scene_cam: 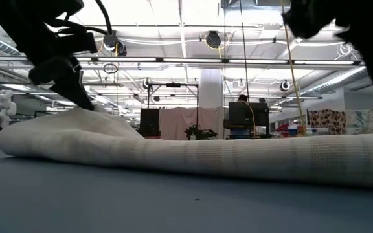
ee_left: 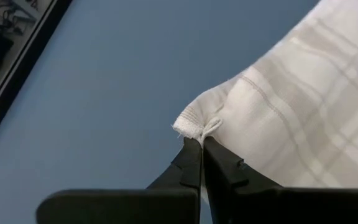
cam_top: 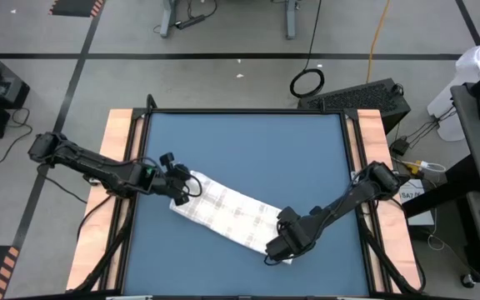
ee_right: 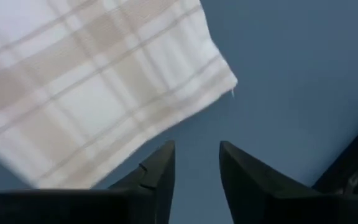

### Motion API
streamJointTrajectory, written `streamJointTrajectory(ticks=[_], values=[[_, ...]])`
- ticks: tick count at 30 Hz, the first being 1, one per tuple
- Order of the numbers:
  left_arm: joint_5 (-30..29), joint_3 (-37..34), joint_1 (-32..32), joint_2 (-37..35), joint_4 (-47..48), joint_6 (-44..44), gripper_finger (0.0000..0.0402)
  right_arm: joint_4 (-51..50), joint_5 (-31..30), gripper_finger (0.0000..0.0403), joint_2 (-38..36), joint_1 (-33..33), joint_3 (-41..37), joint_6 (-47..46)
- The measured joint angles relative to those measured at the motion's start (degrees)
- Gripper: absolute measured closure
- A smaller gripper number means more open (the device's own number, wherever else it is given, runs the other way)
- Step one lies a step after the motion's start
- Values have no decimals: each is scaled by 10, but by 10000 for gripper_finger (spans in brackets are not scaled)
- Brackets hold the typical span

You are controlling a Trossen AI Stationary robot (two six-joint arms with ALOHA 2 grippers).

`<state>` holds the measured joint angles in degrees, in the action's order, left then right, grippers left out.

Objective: Roll towel
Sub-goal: Fold the white towel

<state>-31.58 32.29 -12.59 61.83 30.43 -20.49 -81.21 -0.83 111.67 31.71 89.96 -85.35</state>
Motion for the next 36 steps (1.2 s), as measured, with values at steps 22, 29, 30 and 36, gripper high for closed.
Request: streamJointTrajectory(ticks=[22,29,30,36], values=[[27,0,11,0,-26,44,393,20,54,279,-20,-134,89,116],[29,0,11,0,-26,48,393,-17,68,279,-75,-112,84,84],[29,0,11,0,-26,48,393,-16,81,279,-86,-114,76,76],[29,0,11,0,-26,48,393,60,100,279,-162,-142,-57,66]])
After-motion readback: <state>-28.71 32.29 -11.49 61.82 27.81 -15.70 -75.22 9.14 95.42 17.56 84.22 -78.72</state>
